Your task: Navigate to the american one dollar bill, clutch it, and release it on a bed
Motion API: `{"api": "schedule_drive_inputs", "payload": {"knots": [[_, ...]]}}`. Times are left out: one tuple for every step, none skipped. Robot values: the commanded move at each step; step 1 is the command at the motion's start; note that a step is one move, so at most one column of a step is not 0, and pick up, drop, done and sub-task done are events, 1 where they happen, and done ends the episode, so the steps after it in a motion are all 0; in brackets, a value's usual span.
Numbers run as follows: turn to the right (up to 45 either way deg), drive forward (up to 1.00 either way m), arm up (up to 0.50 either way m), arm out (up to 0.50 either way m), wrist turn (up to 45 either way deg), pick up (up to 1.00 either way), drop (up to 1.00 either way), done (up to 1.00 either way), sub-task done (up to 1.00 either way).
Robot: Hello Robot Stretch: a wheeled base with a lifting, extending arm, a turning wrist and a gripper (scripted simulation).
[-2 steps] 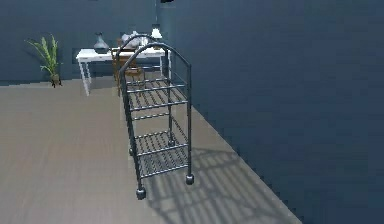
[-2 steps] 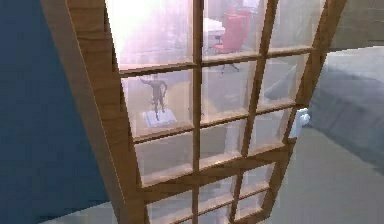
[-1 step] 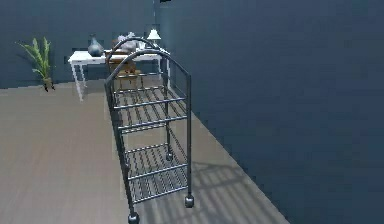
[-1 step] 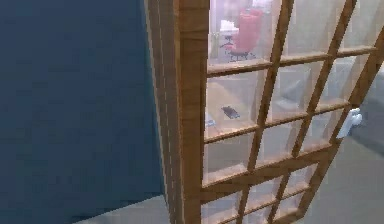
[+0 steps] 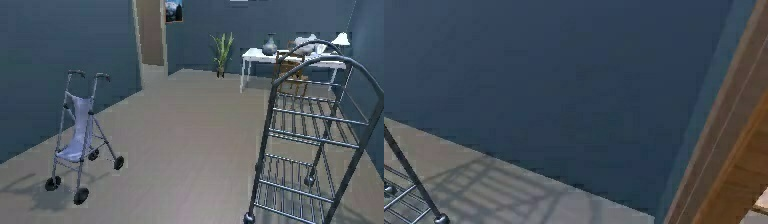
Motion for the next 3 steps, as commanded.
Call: {"api": "schedule_drive_inputs", "payload": {"knots": [[-12.0,0.00,0.00,0.00,0.0,0.00,0.00,0.00,0.00],[0.0,1.00,0.00,0.00,0.0,0.00,0.00,0.00,0.00],[0.0,0.15,0.00,0.00,0.0,0.00,0.00,0.00,0.00]]}}
